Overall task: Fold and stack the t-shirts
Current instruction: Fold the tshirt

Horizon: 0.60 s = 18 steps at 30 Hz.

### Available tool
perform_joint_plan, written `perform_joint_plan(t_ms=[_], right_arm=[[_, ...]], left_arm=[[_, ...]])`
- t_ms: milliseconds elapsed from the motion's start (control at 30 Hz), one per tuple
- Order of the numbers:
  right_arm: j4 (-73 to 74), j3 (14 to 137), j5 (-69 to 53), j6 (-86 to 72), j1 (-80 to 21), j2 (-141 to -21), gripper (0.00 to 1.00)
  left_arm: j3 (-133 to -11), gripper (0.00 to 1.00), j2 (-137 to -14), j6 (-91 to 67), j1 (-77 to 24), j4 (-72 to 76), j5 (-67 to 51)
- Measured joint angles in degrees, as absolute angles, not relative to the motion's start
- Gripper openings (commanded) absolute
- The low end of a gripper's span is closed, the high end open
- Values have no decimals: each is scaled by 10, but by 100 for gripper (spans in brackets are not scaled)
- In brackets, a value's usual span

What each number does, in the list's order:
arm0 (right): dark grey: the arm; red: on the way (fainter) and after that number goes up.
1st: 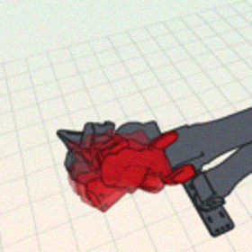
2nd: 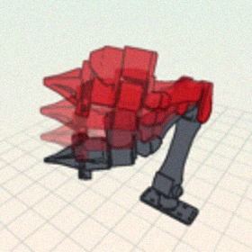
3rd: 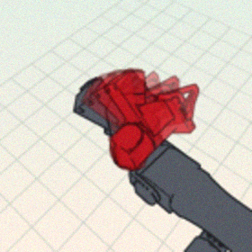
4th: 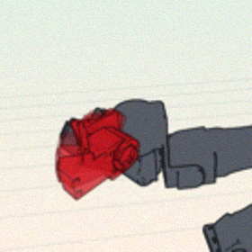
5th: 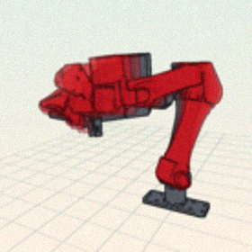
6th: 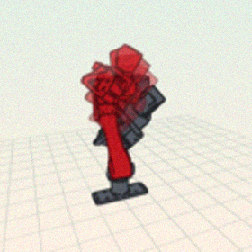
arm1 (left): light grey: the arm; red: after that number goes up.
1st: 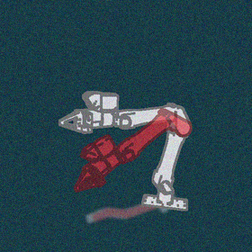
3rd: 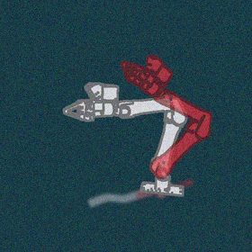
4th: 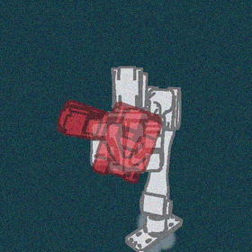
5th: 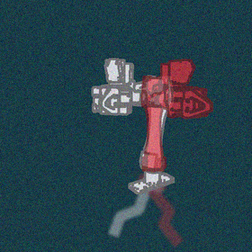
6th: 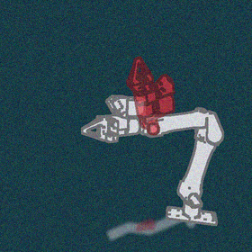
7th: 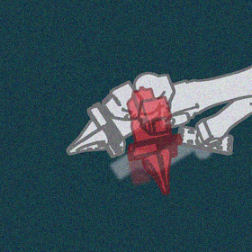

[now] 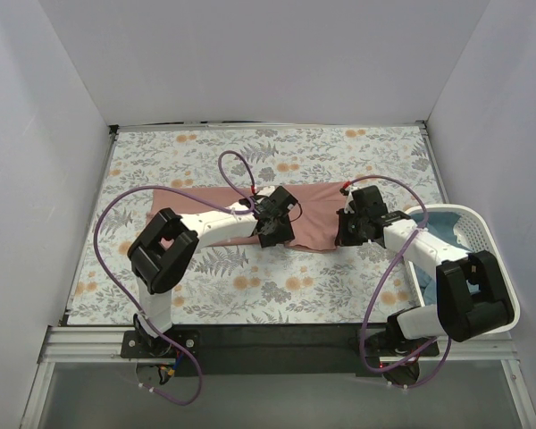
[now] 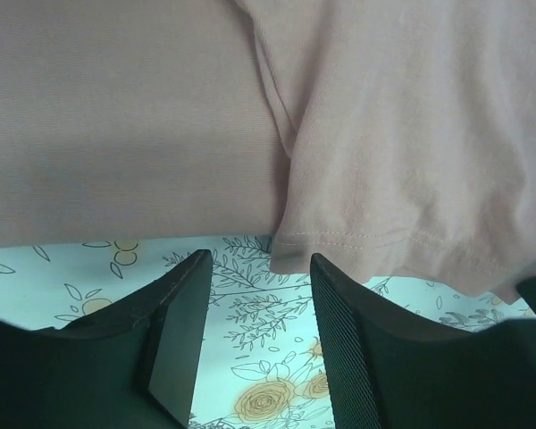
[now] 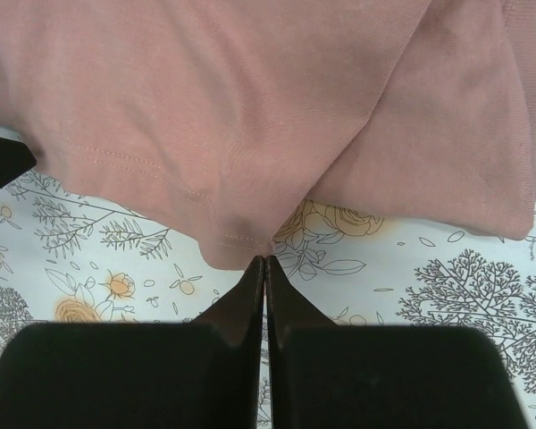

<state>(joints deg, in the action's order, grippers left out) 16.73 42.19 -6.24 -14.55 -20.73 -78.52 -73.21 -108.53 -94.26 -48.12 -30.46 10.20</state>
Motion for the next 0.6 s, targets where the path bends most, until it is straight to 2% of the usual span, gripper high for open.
perform_joint_plan(t_ms=[200,367,600], right_arm=[[166,421,-66,-143,-207,-786,1],[166,409,-66,-143,-207,-786,1],[164,399,-69,-143,-207,-786,1]], left_arm=[[-729,33,-1086,-949,-481,-284,95],[-728,26,-1086,-955,-482,-279,88],[-720,28,-1086,-964,-489,-271,84]])
